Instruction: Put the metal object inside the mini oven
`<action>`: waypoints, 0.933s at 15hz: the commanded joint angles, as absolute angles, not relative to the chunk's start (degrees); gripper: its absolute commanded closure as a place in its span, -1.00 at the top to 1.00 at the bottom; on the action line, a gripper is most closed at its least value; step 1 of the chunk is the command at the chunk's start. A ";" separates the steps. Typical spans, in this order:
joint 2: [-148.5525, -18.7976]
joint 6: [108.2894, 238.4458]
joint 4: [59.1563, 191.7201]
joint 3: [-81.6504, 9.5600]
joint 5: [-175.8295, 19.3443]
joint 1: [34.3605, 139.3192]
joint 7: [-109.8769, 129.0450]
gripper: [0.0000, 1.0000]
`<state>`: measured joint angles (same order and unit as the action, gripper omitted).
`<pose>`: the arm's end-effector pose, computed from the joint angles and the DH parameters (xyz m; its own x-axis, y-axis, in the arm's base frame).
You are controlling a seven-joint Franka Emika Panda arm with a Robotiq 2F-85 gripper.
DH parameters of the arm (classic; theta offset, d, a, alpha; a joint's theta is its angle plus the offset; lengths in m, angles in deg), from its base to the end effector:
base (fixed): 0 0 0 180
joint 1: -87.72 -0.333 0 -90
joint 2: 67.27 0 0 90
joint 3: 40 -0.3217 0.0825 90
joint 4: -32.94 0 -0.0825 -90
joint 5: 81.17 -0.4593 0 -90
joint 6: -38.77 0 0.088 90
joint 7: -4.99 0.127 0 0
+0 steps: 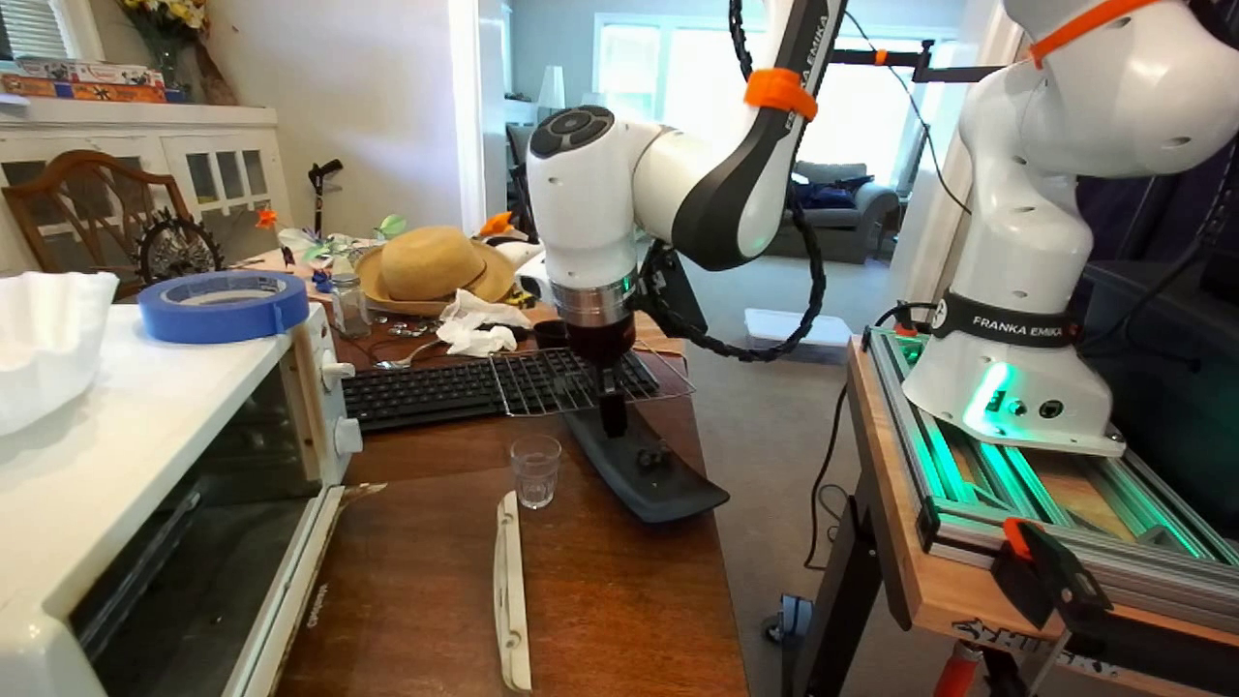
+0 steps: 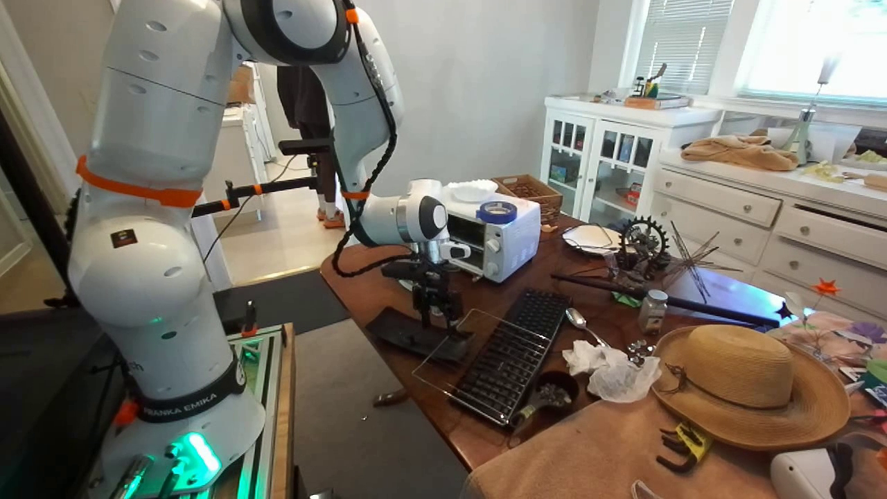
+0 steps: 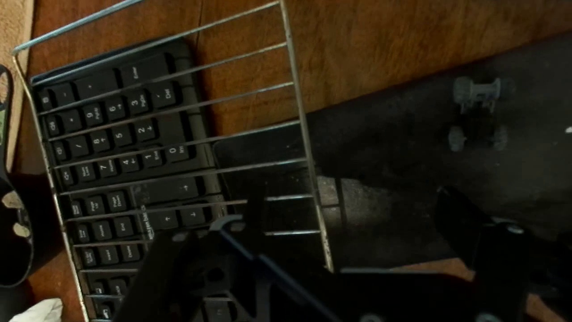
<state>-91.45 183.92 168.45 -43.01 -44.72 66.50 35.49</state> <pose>0.4520 0.2075 0.0459 0.8959 0.4149 -0.1589 0.4443 -0.8394 0.3131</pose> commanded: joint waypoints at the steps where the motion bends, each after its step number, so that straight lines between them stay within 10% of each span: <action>1: -86.23 194.46 176.25 -41.67 -47.65 68.97 38.40 0.96; 14: -81.19 212.44 183.88 -35.92 -48.96 69.81 50.86 1.00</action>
<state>-80.04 210.80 185.05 -36.38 -46.43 69.79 46.63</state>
